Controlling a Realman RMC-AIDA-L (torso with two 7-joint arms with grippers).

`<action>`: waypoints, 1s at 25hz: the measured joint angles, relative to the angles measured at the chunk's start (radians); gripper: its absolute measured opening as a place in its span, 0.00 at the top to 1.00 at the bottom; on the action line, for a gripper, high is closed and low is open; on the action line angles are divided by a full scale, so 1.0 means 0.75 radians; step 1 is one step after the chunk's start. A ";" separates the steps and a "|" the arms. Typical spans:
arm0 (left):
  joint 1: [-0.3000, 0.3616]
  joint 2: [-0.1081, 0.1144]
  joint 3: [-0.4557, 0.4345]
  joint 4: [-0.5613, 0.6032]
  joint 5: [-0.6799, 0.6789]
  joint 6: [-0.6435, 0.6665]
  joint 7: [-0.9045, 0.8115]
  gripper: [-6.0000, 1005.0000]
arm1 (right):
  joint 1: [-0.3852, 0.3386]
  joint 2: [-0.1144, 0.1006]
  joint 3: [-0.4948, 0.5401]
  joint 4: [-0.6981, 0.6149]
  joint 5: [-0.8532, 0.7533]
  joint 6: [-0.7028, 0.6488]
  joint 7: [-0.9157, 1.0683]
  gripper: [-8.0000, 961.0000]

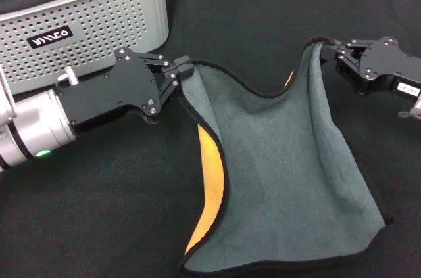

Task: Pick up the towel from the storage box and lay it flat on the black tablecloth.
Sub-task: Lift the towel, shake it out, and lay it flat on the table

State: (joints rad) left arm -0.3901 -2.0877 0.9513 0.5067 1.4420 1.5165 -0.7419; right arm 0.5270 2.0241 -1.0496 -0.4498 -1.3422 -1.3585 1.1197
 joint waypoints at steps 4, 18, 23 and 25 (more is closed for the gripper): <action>-0.001 0.000 -0.005 0.002 0.004 -0.030 0.001 0.96 | 0.006 0.001 -0.023 0.000 0.004 0.028 0.000 0.98; -0.031 0.023 -0.008 -0.003 -0.022 -0.064 -0.251 0.95 | 0.007 0.001 -0.022 -0.001 0.012 0.025 0.000 0.98; -0.042 0.032 -0.007 -0.001 -0.012 -0.064 -0.360 0.95 | 0.006 0.001 -0.022 -0.002 0.012 0.022 0.000 0.98; -0.051 0.046 -0.003 -0.005 -0.008 -0.065 -0.423 0.95 | 0.003 0.002 -0.022 -0.002 0.012 0.021 0.000 0.98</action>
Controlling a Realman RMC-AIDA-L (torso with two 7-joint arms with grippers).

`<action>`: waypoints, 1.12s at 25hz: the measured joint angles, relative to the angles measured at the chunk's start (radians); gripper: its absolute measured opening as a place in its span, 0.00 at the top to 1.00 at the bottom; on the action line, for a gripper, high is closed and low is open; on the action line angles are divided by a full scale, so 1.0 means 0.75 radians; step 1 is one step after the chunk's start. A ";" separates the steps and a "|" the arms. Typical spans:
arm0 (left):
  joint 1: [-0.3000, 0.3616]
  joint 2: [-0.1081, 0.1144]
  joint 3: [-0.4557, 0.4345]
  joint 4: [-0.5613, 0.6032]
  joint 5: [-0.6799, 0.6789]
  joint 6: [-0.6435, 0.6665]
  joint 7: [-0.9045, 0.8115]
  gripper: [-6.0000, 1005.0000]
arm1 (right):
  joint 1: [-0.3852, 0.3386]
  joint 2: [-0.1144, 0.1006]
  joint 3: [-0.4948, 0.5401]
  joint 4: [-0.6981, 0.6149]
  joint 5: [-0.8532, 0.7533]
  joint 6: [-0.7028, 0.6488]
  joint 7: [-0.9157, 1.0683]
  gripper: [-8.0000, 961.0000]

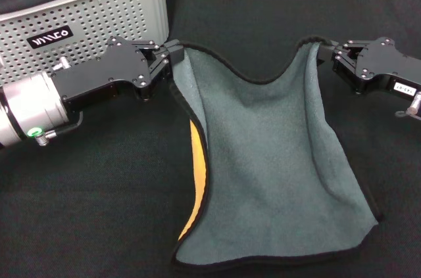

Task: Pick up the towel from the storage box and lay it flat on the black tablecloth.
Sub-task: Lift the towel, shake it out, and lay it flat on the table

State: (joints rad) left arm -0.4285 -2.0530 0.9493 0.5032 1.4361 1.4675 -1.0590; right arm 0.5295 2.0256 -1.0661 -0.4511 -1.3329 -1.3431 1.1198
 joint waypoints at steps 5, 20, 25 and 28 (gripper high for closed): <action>-0.021 0.017 0.000 -0.002 0.065 -0.030 -0.100 0.95 | -0.003 0.001 0.000 0.000 0.000 -0.001 0.000 0.98; -0.039 0.012 -0.006 0.031 0.157 -0.114 0.062 0.95 | -0.008 0.001 0.000 0.000 0.000 0.001 0.000 0.98; -0.033 0.002 -0.006 0.033 0.157 -0.114 0.196 0.95 | -0.009 0.001 0.000 0.000 0.000 0.007 0.000 0.98; -0.031 -0.001 -0.006 0.033 0.156 -0.114 0.241 0.95 | -0.009 0.001 0.000 0.000 0.000 0.010 0.000 0.98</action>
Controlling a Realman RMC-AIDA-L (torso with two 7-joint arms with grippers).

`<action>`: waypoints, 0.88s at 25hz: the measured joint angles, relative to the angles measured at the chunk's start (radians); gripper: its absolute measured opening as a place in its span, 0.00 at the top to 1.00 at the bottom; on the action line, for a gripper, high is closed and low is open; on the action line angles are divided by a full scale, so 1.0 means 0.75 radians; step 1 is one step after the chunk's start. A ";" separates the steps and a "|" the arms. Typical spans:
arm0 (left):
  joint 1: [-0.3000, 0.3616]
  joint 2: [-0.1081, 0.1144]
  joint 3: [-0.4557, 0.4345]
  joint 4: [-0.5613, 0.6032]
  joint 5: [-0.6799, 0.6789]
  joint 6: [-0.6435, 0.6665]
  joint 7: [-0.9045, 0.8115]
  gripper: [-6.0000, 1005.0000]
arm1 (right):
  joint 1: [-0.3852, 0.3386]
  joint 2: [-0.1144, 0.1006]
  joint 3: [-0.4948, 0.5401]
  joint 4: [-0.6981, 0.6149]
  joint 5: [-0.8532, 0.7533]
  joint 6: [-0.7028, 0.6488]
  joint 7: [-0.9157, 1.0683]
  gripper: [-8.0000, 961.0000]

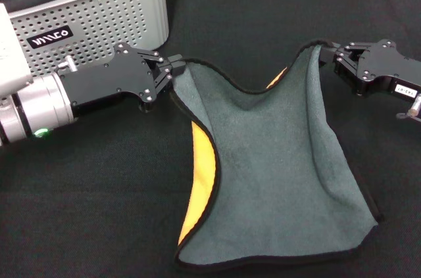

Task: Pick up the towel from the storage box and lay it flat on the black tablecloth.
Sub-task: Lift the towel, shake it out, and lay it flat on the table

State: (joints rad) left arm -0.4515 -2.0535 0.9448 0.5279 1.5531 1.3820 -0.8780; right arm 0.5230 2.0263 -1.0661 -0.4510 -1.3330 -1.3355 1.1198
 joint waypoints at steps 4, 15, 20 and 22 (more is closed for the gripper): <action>0.009 -0.007 0.000 0.011 -0.001 0.000 0.097 0.95 | -0.002 0.000 0.003 0.000 0.000 0.005 0.000 0.98; 0.051 -0.051 0.001 0.100 -0.020 -0.051 0.301 0.95 | -0.002 0.000 0.005 0.000 0.000 0.070 0.000 0.98; 0.053 -0.057 0.001 0.087 -0.037 -0.053 0.438 0.95 | 0.006 0.000 0.008 0.011 0.000 0.096 0.000 0.98; 0.053 -0.058 0.003 0.083 -0.038 -0.061 0.479 0.95 | 0.010 0.000 0.005 0.016 0.000 0.110 0.000 0.98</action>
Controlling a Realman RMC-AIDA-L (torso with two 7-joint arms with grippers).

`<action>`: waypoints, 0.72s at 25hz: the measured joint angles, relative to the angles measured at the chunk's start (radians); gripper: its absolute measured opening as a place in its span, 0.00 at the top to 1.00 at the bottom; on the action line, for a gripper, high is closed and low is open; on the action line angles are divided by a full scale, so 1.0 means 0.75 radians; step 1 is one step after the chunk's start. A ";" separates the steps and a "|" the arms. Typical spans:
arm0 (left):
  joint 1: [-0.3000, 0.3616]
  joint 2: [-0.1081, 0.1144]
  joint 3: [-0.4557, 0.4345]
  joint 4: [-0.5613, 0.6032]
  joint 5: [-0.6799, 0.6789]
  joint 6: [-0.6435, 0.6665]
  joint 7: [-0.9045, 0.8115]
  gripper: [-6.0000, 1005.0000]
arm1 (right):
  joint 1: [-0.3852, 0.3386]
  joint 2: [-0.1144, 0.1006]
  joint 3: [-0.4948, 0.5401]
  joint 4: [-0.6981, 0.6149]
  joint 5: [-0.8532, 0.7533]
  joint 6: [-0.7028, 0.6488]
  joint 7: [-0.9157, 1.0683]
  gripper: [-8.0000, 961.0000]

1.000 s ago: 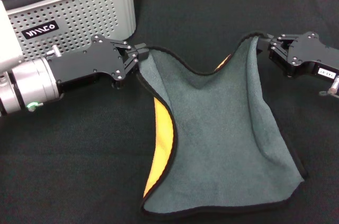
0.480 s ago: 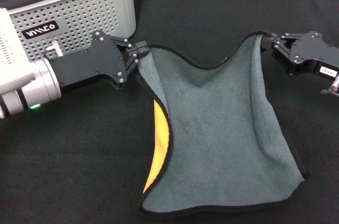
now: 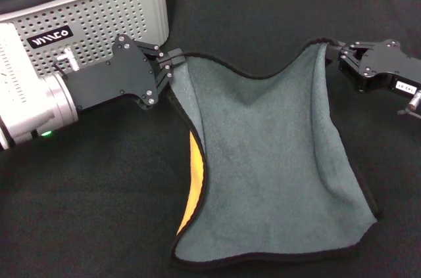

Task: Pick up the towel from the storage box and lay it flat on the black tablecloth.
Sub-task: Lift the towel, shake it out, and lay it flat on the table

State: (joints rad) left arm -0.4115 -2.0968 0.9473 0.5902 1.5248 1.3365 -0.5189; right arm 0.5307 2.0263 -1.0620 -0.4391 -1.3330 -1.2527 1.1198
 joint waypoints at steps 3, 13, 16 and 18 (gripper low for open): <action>-0.005 -0.001 0.002 -0.015 0.000 -0.011 0.065 0.95 | 0.003 0.000 -0.004 0.001 0.000 0.022 0.000 0.98; -0.004 -0.002 0.002 -0.016 -0.017 -0.013 0.175 0.95 | 0.004 0.000 -0.005 0.001 0.000 0.062 0.000 0.98; -0.002 -0.002 0.001 -0.015 -0.044 -0.013 0.214 0.95 | 0.004 0.000 -0.006 0.001 0.000 0.069 0.000 0.98; 0.000 -0.002 0.002 -0.018 -0.069 -0.013 0.254 0.95 | 0.004 0.000 -0.005 0.001 0.000 0.082 0.000 0.98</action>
State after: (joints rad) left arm -0.4116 -2.0981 0.9488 0.5764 1.4734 1.3267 -0.3281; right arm 0.5339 2.0263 -1.0661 -0.4387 -1.3330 -1.1914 1.1198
